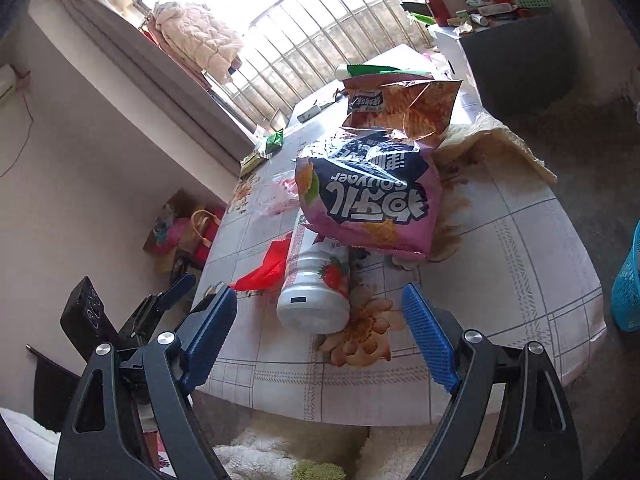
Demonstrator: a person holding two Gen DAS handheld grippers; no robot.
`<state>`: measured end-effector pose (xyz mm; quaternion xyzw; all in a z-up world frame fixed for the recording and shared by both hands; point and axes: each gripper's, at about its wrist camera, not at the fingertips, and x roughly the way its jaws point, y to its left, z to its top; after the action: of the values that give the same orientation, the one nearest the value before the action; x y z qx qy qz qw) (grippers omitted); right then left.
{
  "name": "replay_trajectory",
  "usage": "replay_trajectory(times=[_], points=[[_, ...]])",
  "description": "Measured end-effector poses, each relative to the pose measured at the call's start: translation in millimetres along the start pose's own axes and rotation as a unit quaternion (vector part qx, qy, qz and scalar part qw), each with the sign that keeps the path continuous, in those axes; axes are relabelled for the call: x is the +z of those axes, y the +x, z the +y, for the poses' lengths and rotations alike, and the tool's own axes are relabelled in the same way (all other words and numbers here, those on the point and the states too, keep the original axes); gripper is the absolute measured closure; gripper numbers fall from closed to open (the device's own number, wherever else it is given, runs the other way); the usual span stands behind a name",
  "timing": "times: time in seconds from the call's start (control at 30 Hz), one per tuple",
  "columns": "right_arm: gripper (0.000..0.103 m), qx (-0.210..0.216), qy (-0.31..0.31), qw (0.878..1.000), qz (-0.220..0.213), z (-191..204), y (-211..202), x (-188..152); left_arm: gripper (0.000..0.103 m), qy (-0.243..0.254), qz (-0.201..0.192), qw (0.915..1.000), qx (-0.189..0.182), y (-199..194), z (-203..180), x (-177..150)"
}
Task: Collect trash
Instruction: 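Grasp the red wrapper with the left tool while the right tool grasps the white AD bottle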
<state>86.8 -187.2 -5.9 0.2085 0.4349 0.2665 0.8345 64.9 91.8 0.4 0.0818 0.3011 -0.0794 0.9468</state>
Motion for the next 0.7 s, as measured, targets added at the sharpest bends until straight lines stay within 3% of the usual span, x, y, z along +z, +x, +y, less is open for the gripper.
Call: replay_trajectory(times=[0.1,0.27,0.33,0.43,0.53,0.6,0.7], points=[[0.021,0.0,0.0,0.999,0.038,11,34,5,0.033,0.044,0.027,0.998,0.037,23,-5,-8],[0.021,-0.015,-0.002,0.998,0.06,20,64,9,0.034,0.056,0.036,0.997,0.039,41,-2,-9],[0.021,-0.029,-0.007,0.997,0.064,23,73,10,0.039,0.055,0.032,0.9971,0.042,46,-2,-6],[0.021,-0.034,-0.007,0.997,0.07,24,79,9,0.048,0.056,0.034,0.997,0.04,50,-2,-4],[0.021,-0.038,-0.007,0.996,0.075,25,87,10,0.065,0.053,0.046,0.9971,0.029,57,-3,-3],[0.021,-0.05,-0.013,0.996,0.075,26,89,11,0.085,0.046,0.056,0.9971,0.02,62,-2,-4],[0.031,-0.062,-0.02,0.995,0.075,31,92,11,0.096,0.028,0.064,0.9975,0.008,63,3,-7]])
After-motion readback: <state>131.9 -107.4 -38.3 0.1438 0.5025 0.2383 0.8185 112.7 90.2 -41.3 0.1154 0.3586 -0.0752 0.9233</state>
